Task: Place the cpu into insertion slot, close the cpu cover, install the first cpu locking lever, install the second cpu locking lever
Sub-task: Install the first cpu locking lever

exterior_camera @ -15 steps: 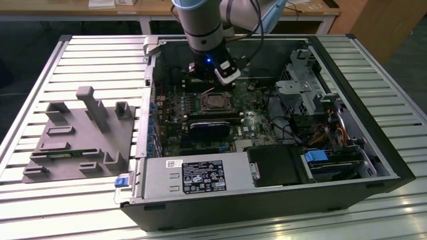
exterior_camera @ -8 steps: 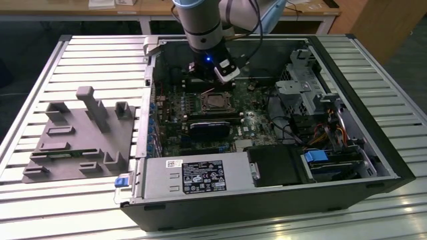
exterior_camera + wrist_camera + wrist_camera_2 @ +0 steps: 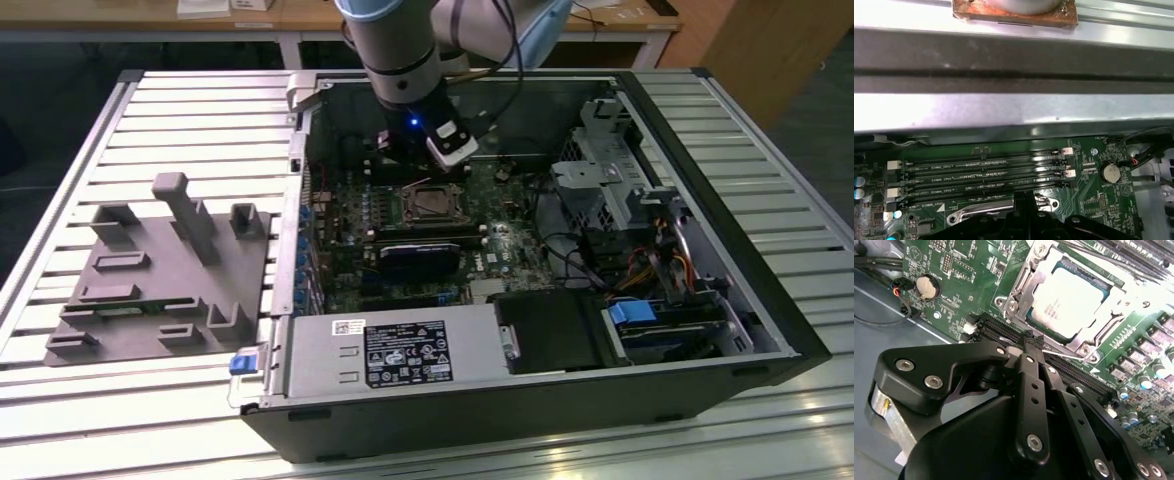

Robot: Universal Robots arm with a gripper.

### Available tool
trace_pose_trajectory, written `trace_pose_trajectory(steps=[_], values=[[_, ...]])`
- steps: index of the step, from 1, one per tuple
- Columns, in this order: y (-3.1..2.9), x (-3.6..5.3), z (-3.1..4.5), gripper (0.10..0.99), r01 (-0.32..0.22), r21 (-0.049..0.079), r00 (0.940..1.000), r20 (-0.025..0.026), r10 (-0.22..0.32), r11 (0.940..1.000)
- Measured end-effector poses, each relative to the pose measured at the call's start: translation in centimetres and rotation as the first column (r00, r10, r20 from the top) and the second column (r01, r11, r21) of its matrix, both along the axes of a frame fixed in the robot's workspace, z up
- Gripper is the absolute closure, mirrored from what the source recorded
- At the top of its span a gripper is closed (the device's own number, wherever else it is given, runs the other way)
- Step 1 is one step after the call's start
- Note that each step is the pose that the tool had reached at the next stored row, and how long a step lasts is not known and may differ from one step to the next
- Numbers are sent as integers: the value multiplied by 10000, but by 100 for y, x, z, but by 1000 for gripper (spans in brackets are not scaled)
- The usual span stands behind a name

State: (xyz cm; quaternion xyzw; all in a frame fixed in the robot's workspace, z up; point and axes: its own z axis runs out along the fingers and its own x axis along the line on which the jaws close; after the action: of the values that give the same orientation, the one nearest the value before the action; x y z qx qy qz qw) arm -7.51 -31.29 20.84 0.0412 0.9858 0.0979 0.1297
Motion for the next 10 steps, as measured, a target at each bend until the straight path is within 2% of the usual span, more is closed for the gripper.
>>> trace_pose_trajectory(steps=[2,4,10], values=[[1,-11,-11,984,1,-36,10000,88,-1,10000],[5,-15,-19,984,1,-36,9999,121,-1,10000],[50,-16,-29,984,58,-39,9999,126,-57,10000]])
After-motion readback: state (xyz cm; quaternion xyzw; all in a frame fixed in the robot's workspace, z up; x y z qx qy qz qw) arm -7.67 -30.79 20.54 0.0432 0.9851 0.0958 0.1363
